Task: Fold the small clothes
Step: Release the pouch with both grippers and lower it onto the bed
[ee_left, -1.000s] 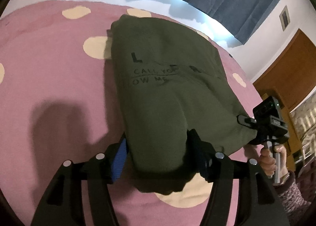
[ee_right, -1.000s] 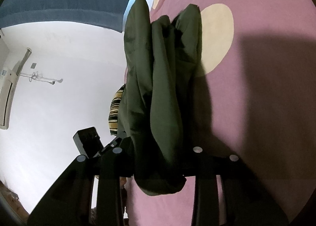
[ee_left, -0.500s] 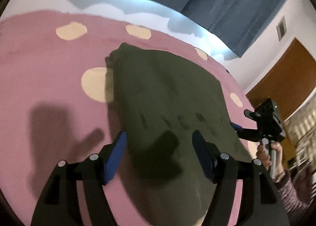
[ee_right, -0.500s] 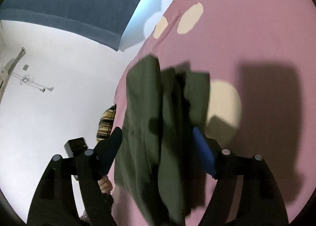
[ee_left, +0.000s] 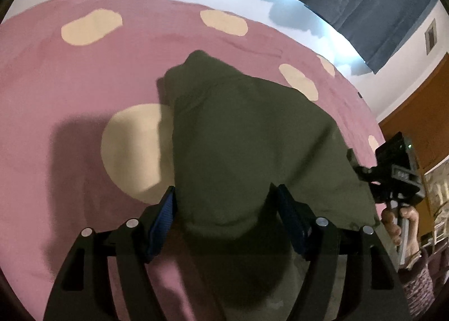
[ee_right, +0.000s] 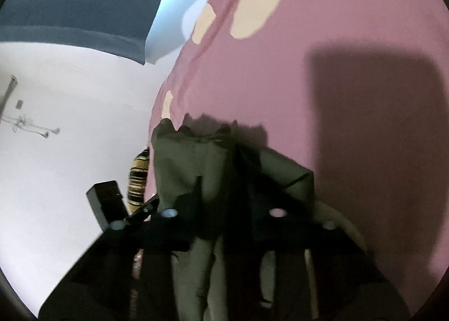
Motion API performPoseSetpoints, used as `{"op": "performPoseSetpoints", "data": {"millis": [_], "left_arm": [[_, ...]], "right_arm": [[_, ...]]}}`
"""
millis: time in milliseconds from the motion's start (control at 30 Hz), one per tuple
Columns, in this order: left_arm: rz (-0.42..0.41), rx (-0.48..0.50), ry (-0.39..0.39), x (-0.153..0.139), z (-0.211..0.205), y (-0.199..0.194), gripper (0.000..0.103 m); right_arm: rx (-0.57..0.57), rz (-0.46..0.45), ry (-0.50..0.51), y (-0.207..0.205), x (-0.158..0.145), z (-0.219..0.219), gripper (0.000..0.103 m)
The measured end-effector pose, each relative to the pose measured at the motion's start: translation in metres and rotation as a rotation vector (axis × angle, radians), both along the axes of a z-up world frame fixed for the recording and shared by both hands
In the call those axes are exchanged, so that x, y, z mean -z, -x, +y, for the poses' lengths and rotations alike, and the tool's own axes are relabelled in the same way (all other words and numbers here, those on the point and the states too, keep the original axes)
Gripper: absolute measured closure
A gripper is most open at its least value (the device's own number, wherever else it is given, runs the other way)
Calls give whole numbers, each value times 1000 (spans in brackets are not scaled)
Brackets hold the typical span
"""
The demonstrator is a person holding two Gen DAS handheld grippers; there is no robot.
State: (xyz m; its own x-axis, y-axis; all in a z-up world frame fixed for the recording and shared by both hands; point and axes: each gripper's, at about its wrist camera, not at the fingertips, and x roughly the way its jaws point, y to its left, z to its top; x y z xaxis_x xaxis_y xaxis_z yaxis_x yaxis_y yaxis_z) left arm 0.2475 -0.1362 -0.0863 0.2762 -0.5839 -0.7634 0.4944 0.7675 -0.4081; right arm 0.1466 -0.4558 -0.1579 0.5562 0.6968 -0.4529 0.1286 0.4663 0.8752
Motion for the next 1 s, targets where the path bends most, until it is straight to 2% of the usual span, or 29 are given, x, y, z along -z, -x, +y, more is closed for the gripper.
{"op": "performPoseSetpoints", "data": {"millis": [133,200,333,400,500,567,667,733,800,933,1000], "left_arm": [[17,-12,38,3,4,-1,30],[20,-18,52,1,6,0,29],[26,-44,64,-6,20,10,27],[-6,-63,49,-12,32,21,26],[-65,-111,18,-22,49,43,25],[-122,-168,-37,-30,60,62,24],[-215,-246,-152,-38,70,89,23],[-272,-285,-201,-43,76,113,20],[-300,-318,-221,-47,83,134,18],[-325,-362,-210,-52,92,170,17],[-330,-377,-212,-54,93,185,17]], "right_arm": [[9,-8,-27,0,4,-2,81],[25,-16,-75,4,6,-7,80],[103,-23,-96,20,5,-20,74],[150,-15,-88,32,4,-29,70],[214,-18,-48,56,-5,-37,55],[242,-23,-3,75,-12,-38,38],[262,-35,90,100,-26,-32,20],[272,-36,159,119,-34,-27,13],[285,-31,240,142,-40,-20,11],[313,-2,418,189,-47,-6,9],[320,1,553,210,-53,7,8]]}}
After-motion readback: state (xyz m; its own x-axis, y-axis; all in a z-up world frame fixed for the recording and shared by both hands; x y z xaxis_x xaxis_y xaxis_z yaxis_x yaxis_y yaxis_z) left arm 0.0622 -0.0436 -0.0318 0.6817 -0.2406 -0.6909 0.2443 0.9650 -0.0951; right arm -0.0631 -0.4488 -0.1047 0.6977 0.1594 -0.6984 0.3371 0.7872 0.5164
